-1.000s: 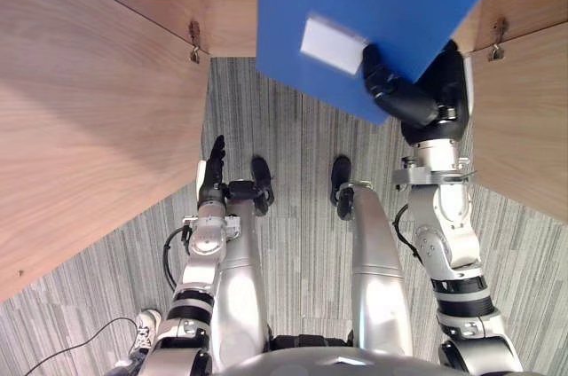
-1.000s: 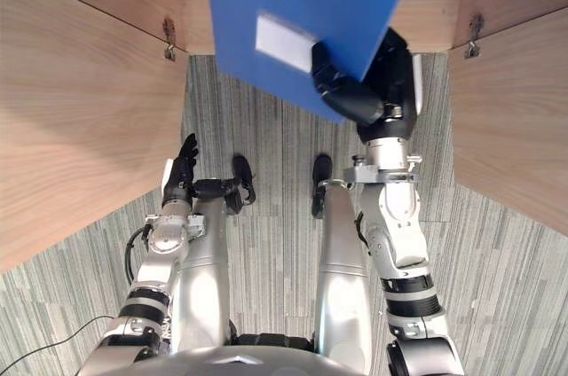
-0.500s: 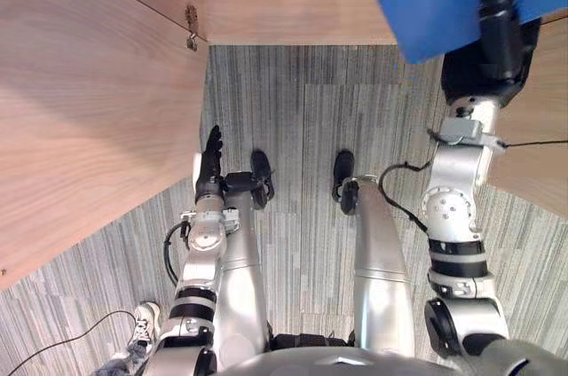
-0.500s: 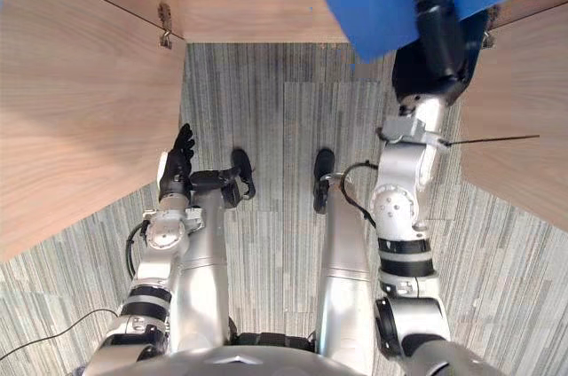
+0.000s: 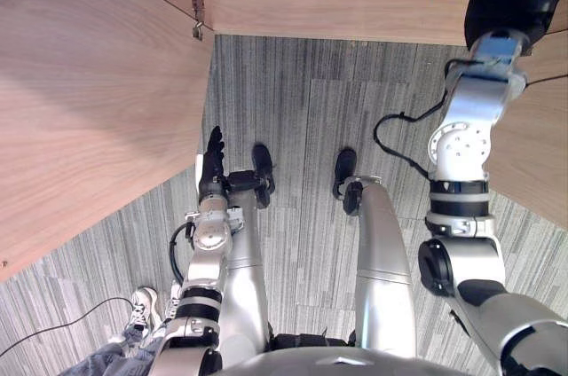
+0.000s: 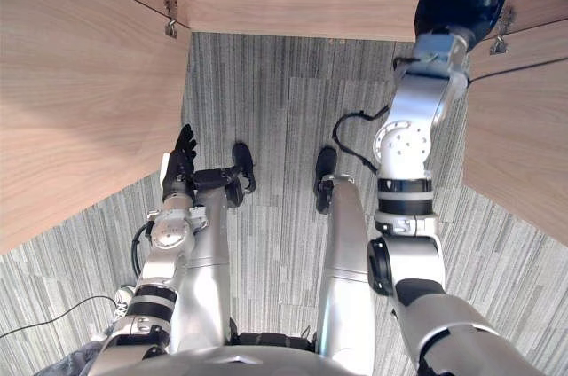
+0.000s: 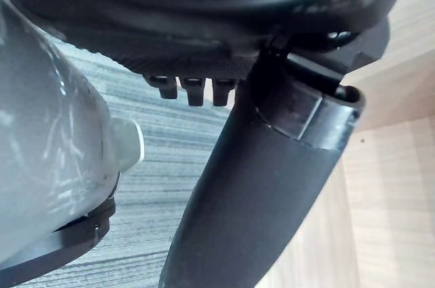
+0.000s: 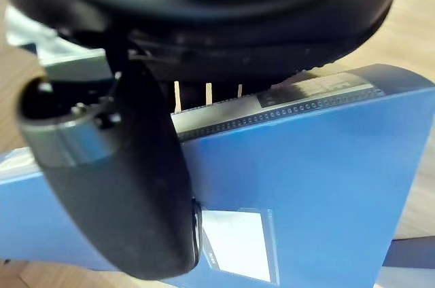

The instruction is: Walk over to the cabinet, pick up the folder, carry it to the office cabinet, place the folder inside the office cabinet, then close the office cabinet door

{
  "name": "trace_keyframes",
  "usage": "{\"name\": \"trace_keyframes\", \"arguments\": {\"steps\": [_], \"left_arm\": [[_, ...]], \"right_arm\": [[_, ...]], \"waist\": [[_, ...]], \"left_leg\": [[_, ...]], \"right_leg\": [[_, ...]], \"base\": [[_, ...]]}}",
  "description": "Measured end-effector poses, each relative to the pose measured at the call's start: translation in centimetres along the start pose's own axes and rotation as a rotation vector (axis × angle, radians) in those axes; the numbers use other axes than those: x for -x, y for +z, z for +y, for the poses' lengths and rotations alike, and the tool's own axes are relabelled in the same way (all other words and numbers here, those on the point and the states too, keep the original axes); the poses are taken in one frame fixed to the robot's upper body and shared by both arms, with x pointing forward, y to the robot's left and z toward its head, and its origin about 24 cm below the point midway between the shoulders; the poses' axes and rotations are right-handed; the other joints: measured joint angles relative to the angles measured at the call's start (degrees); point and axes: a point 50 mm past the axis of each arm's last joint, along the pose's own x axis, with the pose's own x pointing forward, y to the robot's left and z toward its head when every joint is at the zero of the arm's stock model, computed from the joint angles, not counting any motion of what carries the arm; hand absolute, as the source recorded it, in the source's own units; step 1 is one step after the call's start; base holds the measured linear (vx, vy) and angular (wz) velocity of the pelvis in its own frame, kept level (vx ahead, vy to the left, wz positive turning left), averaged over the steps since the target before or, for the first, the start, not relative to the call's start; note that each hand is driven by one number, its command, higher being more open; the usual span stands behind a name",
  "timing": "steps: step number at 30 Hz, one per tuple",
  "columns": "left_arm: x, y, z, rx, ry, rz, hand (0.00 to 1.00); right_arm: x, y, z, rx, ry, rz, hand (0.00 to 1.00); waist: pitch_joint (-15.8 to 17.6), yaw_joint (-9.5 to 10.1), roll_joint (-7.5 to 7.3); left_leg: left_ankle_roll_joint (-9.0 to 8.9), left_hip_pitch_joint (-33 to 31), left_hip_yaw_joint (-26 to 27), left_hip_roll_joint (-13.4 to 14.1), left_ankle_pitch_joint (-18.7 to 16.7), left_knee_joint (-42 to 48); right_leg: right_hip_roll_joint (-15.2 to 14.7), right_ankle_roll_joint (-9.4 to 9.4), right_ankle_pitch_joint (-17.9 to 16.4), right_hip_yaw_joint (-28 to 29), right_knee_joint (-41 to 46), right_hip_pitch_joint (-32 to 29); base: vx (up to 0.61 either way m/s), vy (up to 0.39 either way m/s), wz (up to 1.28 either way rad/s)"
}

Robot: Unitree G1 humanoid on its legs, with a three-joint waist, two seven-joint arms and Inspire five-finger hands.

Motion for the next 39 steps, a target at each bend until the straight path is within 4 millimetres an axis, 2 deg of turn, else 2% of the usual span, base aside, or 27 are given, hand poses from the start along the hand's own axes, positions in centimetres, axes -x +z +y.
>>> {"name": "trace_keyframes", "arguments": {"steps": [3, 8, 9, 13, 21, 35, 38, 39], "left_arm": [[0.0, 0.0, -0.2, -0.002, -0.005, 0.000, 1.00], [0.2, -0.2, -0.7, -0.004, -0.021, 0.008, 1.00], [0.2, -0.3, -0.9, -0.009, -0.031, 0.013, 1.00], [0.3, -0.4, -1.1, -0.010, -0.032, 0.015, 1.00], [0.3, -0.3, -1.4, 0.007, -0.040, 0.014, 1.00], [0.4, -0.3, -1.8, -0.003, -0.063, 0.010, 1.00], [0.4, -0.3, -1.8, -0.005, -0.068, 0.009, 1.00], [0.4, -0.3, -1.7, -0.006, -0.070, 0.009, 1.00]], "right_arm": [[-1.0, 0.2, 1.2, -0.029, -0.002, -0.013, 0.00], [-2.6, 0.9, 1.9, -0.100, -0.056, -0.057, 0.00], [-3.0, 1.1, 2.1, -0.117, -0.071, -0.071, 1.00], [-4.1, 1.5, 2.7, -0.143, -0.099, -0.080, 1.00], [-4.9, 2.8, 4.0, -0.141, -0.073, -0.115, 1.00], [-5.6, 4.7, 4.7, -0.072, -0.024, -0.158, 1.00], [-5.7, 4.9, 4.9, 0.023, 0.011, -0.151, 1.00], [-5.7, 5.0, 5.1, 0.106, 0.047, -0.146, 1.00]], "waist": [[-0.07, 0.05, 0.06], [-0.35, 0.04, 0.13], [-0.60, 0.10, 0.20], [-0.78, 0.33, 0.31], [-0.89, 0.90, 0.33], [-1.16, 1.00, 0.33], [-1.16, 0.84, 0.33], [-1.16, 0.70, 0.33]], "left_leg": [[-0.12, 0.02, -0.05, -0.13, 0.42, -0.68], [-0.23, 0.56, -0.62, -0.43, 1.60, -2.52], [-0.32, 0.60, -0.58, -0.49, 1.88, -3.08], [-0.38, 0.61, -0.56, -0.57, 2.75, -4.48], [-0.59, 0.57, -0.31, -0.52, 4.35, -6.74], [-0.23, 0.37, 0.32, -0.48, 4.75, -7.43], [-0.22, 0.39, 0.45, -0.41, 4.76, -7.53], [-0.21, 0.40, 0.53, -0.39, 4.76, -7.61]], "right_leg": [[-0.14, -0.08, 0.05, -0.27, -0.45, 0.14], [-0.58, -0.19, 0.11, -1.67, -1.87, 1.37], [-0.72, -0.36, 0.21, -1.94, -2.22, 1.44], [-0.96, -0.68, 0.40, -2.68, -2.92, 1.64], [-1.45, -1.04, 0.61, -4.01, -4.32, 1.87], [-1.88, -1.07, 0.63, -4.43, -4.75, 1.99], [-1.88, -1.11, 0.66, -4.43, -5.11, 2.02], [-1.88, -1.13, 0.69, -4.43, -5.24, 2.05]], "base": [[0.00, 0.069, 0.06], [0.00, 0.059, 0.13], [0.00, 0.049, 0.12], [0.00, 0.049, 0.09], [-0.01, 0.041, 0.09], [-0.01, 0.042, 0.02], [-0.02, 0.042, -0.01], [-0.02, 0.046, 0.00]]}}
